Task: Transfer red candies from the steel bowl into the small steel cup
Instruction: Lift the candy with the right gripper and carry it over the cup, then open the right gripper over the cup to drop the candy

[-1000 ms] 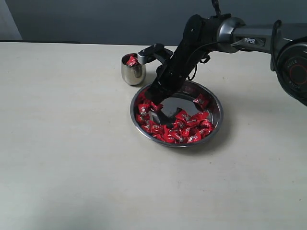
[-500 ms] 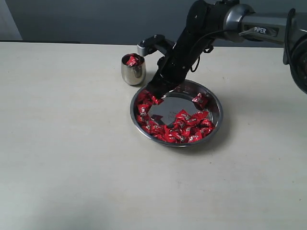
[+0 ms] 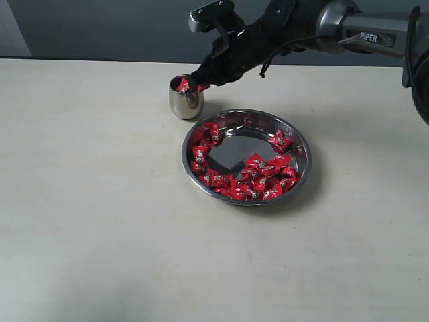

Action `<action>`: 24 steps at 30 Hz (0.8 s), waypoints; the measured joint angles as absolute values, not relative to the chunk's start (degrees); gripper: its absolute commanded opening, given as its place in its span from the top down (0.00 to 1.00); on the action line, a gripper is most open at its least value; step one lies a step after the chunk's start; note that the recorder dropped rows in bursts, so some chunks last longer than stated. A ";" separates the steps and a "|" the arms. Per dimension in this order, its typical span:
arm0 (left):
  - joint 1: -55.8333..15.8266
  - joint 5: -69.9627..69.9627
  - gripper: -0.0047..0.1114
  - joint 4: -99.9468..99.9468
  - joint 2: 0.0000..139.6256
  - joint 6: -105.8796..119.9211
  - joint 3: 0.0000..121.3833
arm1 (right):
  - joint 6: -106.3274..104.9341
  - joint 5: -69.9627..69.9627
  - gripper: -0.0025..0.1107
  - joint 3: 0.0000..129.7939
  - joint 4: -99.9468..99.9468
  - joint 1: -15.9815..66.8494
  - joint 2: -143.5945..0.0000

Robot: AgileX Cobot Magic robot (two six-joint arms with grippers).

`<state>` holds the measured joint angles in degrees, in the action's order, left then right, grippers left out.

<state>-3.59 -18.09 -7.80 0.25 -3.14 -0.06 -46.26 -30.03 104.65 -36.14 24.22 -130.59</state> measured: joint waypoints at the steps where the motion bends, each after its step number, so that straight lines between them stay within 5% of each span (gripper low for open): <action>1: -3.59 -18.09 0.96 -7.80 0.25 -3.14 -0.06 | -46.26 -28.49 0.98 104.65 -36.27 24.22 -130.59; 21: -3.59 -18.09 0.96 -7.80 0.25 -3.14 -0.06 | -63.18 -21.34 0.98 104.65 -56.60 24.22 -134.92; 24: -3.59 -18.09 0.96 -7.80 0.25 -3.14 -0.06 | -63.30 -21.45 0.91 104.65 -56.67 24.22 -135.46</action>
<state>-3.59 -18.09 -7.80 0.25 -3.14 -0.06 -63.30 -21.45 104.65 -56.67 24.22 -135.46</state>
